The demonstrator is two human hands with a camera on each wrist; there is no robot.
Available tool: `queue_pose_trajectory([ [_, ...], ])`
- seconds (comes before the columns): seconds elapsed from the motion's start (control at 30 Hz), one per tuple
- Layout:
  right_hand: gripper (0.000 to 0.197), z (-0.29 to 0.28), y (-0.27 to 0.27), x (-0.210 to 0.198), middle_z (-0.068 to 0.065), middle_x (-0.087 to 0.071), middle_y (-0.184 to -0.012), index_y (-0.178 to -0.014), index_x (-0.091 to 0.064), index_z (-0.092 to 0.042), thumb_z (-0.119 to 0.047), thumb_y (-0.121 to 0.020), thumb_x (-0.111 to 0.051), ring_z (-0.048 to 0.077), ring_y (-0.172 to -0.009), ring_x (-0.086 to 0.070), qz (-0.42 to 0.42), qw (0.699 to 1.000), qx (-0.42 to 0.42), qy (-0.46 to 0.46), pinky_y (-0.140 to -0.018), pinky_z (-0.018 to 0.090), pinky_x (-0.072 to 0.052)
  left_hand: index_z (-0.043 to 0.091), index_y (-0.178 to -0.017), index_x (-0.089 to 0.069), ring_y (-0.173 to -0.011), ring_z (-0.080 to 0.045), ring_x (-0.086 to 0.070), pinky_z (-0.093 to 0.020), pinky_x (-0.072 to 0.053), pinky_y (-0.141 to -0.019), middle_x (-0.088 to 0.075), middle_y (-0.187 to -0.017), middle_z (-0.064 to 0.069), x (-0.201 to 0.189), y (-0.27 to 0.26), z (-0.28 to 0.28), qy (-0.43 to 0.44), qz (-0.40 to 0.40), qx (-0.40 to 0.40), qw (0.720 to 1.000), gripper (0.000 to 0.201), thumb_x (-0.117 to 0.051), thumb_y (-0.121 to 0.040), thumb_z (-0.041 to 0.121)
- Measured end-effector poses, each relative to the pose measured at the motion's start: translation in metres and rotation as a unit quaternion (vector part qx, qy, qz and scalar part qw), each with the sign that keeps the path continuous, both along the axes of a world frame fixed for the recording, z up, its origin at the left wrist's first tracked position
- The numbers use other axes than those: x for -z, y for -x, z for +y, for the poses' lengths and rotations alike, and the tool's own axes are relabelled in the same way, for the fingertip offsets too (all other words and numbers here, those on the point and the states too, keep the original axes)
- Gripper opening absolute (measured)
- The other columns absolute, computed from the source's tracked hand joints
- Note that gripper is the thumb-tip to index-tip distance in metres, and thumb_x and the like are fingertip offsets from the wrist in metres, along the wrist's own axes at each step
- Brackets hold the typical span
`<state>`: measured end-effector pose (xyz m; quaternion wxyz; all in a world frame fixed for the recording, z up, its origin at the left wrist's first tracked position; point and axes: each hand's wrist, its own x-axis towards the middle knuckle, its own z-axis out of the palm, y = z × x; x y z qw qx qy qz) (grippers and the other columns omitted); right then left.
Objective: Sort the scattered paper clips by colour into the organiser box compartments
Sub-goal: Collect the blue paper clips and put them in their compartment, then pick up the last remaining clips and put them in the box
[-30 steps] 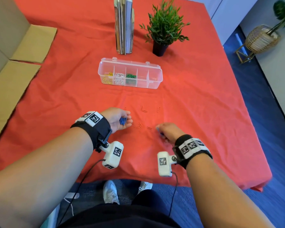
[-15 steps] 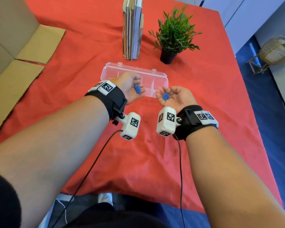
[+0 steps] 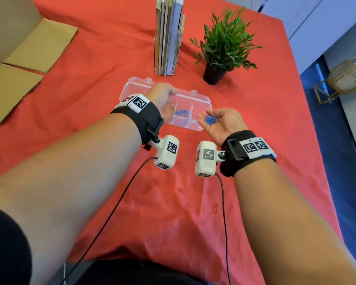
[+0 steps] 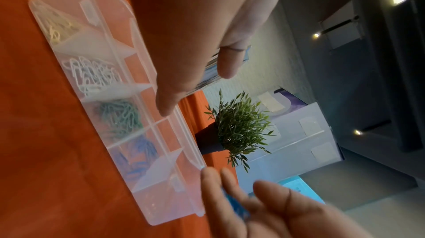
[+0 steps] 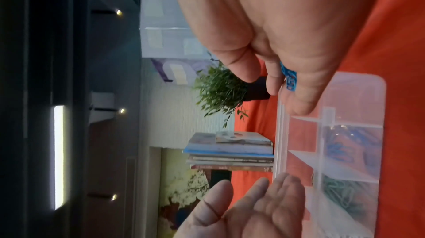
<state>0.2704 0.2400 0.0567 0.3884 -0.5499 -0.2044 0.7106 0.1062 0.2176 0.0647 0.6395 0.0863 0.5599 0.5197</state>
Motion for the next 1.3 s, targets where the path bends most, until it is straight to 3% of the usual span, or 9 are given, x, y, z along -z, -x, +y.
queue_pose_trajectory([
  [0.03, 0.018, 0.003, 0.009, -0.003, 0.015, -0.050, -0.085, -0.088, -0.050, 0.002, -0.002, -0.092, -0.033, 0.029, -0.088, -0.056, -0.011, 1.000, -0.007, -0.014, -0.083, 0.036, -0.050, 0.009, -0.078, -0.047, -0.074, -0.020, -0.047, -0.031, -0.043, -0.074, -0.043, -0.088, -0.006, 0.001, 0.006, -0.006, -0.005, 0.022, 0.002, 1.000, 0.007, -0.045, -0.083, 0.006],
  [0.1, 0.013, 0.006, 0.029, -0.012, 0.012, -0.048, -0.079, -0.090, -0.048, -0.002, -0.003, -0.092, -0.036, 0.024, -0.072, -0.052, -0.032, 0.998, -0.033, -0.046, -0.070, 0.034, -0.049, 0.015, -0.071, -0.048, -0.071, -0.016, -0.043, -0.028, -0.042, -0.067, -0.042, -0.079, -0.002, 0.006, 0.019, -0.022, -0.014, 0.083, 0.027, 0.996, 0.019, -0.044, -0.084, 0.002],
  [0.27, 0.022, 0.017, 0.056, -0.019, 0.016, -0.043, -0.087, -0.091, -0.047, -0.007, -0.010, -0.071, -0.054, 0.024, -0.083, -0.035, -0.107, 0.983, -0.091, -0.122, -0.077, 0.048, -0.046, 0.023, -0.098, -0.058, -0.105, -0.018, -0.048, -0.032, -0.037, -0.087, -0.052, -0.110, -0.002, 0.027, 0.065, -0.074, -0.004, 0.230, 0.087, 0.969, 0.025, -0.049, -0.083, 0.004],
  [0.37, 0.029, -0.002, 0.059, -0.039, 0.020, -0.058, -0.105, -0.104, -0.056, 0.006, -0.004, -0.077, -0.053, 0.030, -0.107, -0.051, -0.183, 0.965, -0.098, -0.158, -0.105, 0.061, -0.025, 0.018, -0.126, -0.052, -0.114, -0.017, -0.052, -0.027, -0.037, -0.086, -0.054, -0.131, -0.005, 0.043, 0.090, -0.102, 0.015, 0.311, 0.081, 0.947, 0.043, -0.053, -0.084, 0.006],
  [0.47, 0.033, -0.016, 0.047, -0.033, 0.002, -0.058, -0.097, -0.122, -0.053, -0.011, -0.005, -0.090, -0.048, 0.016, -0.093, -0.053, -0.199, 0.957, -0.111, -0.178, -0.095, 0.041, -0.041, 0.017, -0.122, -0.056, -0.117, -0.024, -0.054, -0.029, -0.042, -0.088, -0.054, -0.131, -0.009, 0.057, 0.109, -0.124, 0.049, 0.399, 0.094, 0.911, 0.044, -0.058, -0.080, 0.004],
  [0.57, 0.020, -0.035, 0.033, -0.011, -0.003, -0.056, -0.088, -0.096, -0.058, -0.023, -0.006, -0.089, -0.049, 0.010, -0.076, -0.053, -0.261, 0.940, -0.157, -0.155, -0.071, 0.030, -0.044, 0.021, -0.116, -0.059, -0.108, -0.028, -0.059, -0.032, -0.048, -0.094, -0.054, -0.125, -0.013, 0.069, 0.118, -0.141, 0.093, 0.474, 0.168, 0.859, 0.045, -0.063, -0.073, 0.007],
  [0.8, 0.027, -0.106, 0.006, 0.054, 0.002, -0.053, -0.070, -0.074, -0.054, -0.022, 0.002, -0.088, -0.049, 0.015, -0.058, -0.049, -0.375, 0.871, -0.300, -0.103, -0.052, 0.026, -0.042, 0.018, -0.106, -0.063, -0.106, -0.033, -0.059, -0.033, -0.046, -0.093, -0.061, -0.117, -0.014, 0.088, 0.122, -0.175, 0.130, 0.590, 0.231, 0.763, 0.037, -0.057, -0.072, 0.005],
  [1.1, 0.020, -0.172, 0.006, 0.090, 0.018, -0.056, -0.109, -0.099, -0.058, -0.006, -0.009, -0.080, -0.053, 0.033, -0.100, -0.057, -0.602, 0.654, -0.401, -0.221, -0.089, 0.032, -0.045, 0.016, -0.093, -0.071, -0.096, -0.025, -0.065, -0.029, -0.048, -0.085, -0.071, -0.097, -0.006, 0.095, 0.120, -0.202, 0.093, 0.621, 0.267, 0.731, 0.020, -0.073, -0.074, 0.023],
  [1.3, 0.022, -0.176, 0.004, 0.092, 0.023, -0.060, -0.109, -0.104, -0.055, -0.003, -0.011, -0.087, -0.044, 0.037, -0.102, -0.059, -0.635, 0.645, -0.383, -0.184, -0.089, 0.039, -0.048, 0.020, -0.099, -0.067, -0.099, -0.028, -0.063, -0.031, -0.051, -0.088, -0.068, -0.106, -0.009, 0.098, 0.111, -0.205, 0.098, 0.639, 0.271, 0.714, 0.023, -0.058, -0.080, 0.011],
])
